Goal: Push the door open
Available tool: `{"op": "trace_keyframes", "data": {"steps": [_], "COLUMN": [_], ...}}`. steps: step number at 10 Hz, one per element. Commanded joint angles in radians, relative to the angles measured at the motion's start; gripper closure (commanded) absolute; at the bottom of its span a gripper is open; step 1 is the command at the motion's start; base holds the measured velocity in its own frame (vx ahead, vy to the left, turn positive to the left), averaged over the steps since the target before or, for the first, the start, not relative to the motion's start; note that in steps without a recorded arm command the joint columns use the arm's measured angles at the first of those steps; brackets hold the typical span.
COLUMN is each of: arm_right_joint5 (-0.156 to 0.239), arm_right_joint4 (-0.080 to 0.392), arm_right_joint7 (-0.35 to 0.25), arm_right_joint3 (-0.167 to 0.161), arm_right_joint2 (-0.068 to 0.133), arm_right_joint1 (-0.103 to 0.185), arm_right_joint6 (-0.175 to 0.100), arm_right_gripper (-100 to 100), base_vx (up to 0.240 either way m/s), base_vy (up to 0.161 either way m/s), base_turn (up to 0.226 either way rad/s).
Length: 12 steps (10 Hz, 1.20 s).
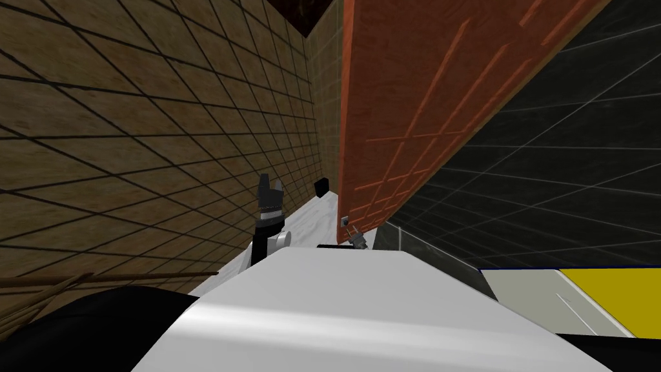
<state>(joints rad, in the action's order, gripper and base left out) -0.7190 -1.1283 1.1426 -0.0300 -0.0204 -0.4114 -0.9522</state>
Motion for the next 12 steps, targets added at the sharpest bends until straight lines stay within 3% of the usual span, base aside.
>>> {"op": "trace_keyframes", "data": {"steps": [1,5,6,7,8,10,11,12], "arm_right_joint5": [0.0,0.0,0.005,0.013,0.021,0.033,0.034,0.032], "arm_right_joint4": [0.0,0.0,0.0,-0.001,-0.002,-0.003,-0.003,-0.003], "arm_right_joint7": [0.0,0.0,0.001,0.003,0.005,0.007,0.008,0.008], "arm_right_joint3": [0.0,0.0,0.004,0.011,0.018,0.027,0.029,0.027], "arm_right_joint2": [0.001,0.001,0.029,0.047,0.04,-0.012,-0.026,-0.016], "arm_right_joint1": [-0.001,-0.001,-0.004,-0.01,-0.016,-0.024,-0.025,-0.024], "arm_right_joint6": [0.0,0.0,-0.002,-0.005,-0.007,-0.011,-0.012,-0.011], "arm_right_gripper": [100,100,-100,-100,-100,-100,-100,-100], "base_vx": [-0.027,-0.011,-0.03,-0.113,-0.163,-0.163,-0.089,-0.035], "base_vy": [-0.011,-0.005,0.009,0.011,0.018,0.051,0.04,0.016], "base_turn": [0.0,0.0,-0.048,-0.117,-0.131,-0.109,-0.027,-0.004]}}
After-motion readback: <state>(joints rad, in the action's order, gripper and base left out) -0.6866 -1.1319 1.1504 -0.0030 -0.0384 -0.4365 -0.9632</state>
